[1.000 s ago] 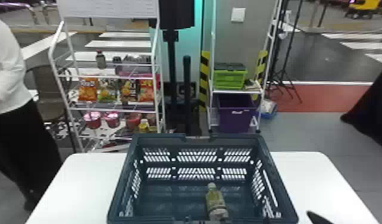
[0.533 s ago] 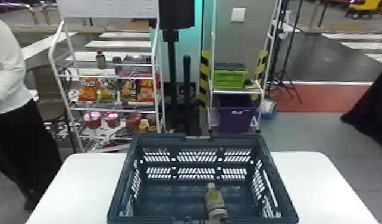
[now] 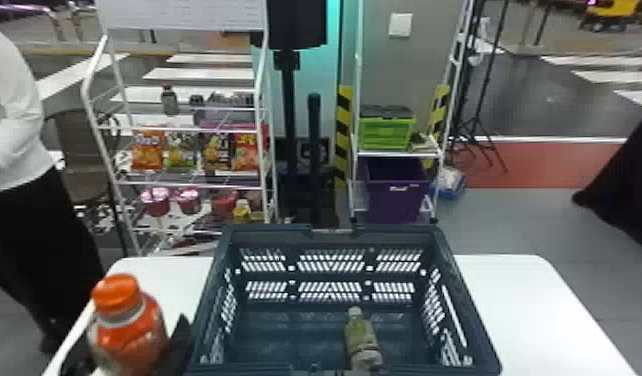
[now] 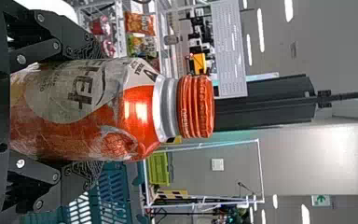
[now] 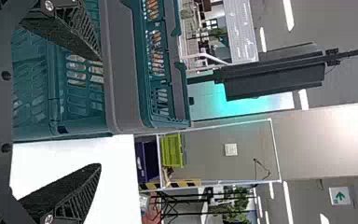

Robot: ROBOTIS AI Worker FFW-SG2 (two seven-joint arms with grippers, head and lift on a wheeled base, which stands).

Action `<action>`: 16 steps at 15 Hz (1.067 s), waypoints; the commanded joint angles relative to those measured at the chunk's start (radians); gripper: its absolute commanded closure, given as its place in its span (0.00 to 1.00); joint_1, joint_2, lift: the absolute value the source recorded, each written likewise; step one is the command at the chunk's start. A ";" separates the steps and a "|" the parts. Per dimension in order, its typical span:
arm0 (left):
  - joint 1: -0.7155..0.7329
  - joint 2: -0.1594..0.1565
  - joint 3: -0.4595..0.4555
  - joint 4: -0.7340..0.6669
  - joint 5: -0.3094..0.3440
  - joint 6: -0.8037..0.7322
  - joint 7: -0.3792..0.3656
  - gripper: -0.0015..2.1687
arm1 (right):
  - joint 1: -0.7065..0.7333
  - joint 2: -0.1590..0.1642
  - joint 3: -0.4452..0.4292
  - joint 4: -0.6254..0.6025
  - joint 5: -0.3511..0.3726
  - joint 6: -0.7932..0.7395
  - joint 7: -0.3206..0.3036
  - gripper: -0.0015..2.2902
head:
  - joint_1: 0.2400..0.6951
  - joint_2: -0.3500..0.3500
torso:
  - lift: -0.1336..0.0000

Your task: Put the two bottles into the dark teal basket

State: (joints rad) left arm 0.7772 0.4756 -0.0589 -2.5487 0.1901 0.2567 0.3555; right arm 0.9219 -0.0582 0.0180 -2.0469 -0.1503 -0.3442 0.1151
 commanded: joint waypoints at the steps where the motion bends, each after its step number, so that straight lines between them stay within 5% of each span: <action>1: -0.107 0.000 0.001 -0.073 -0.012 0.163 -0.041 0.99 | 0.006 0.001 -0.001 0.005 0.000 0.000 0.000 0.03 | 0.57 0.50 | 1.00; 4: -0.296 0.008 -0.035 -0.064 0.008 0.307 -0.171 0.99 | 0.025 0.003 -0.001 0.004 0.000 -0.022 0.000 0.03 | 0.57 0.50 | 1.00; 6: -0.512 0.038 -0.093 -0.062 0.095 0.645 -0.213 0.99 | 0.025 0.003 -0.013 0.007 0.000 -0.009 0.001 0.03 | 0.57 0.50 | 1.00; 7: -0.608 -0.005 -0.127 -0.038 0.104 0.816 -0.293 0.99 | 0.026 0.011 -0.021 0.008 0.000 -0.009 0.006 0.03 | 0.57 0.50 | 1.00; 10: -0.840 -0.063 -0.274 0.104 0.091 1.004 -0.405 0.99 | 0.041 0.028 -0.030 0.027 0.000 -0.028 0.021 0.04 | 0.57 0.50 | 1.00; 16: -1.139 -0.164 -0.527 0.466 0.012 1.080 -0.636 0.99 | 0.086 0.052 -0.052 0.045 -0.002 -0.101 0.031 0.04 | 0.57 0.50 | 1.00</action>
State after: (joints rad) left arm -0.3009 0.3368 -0.5345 -2.1748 0.2231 1.3345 -0.2535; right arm 0.9972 -0.0094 -0.0294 -2.0049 -0.1506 -0.4289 0.1456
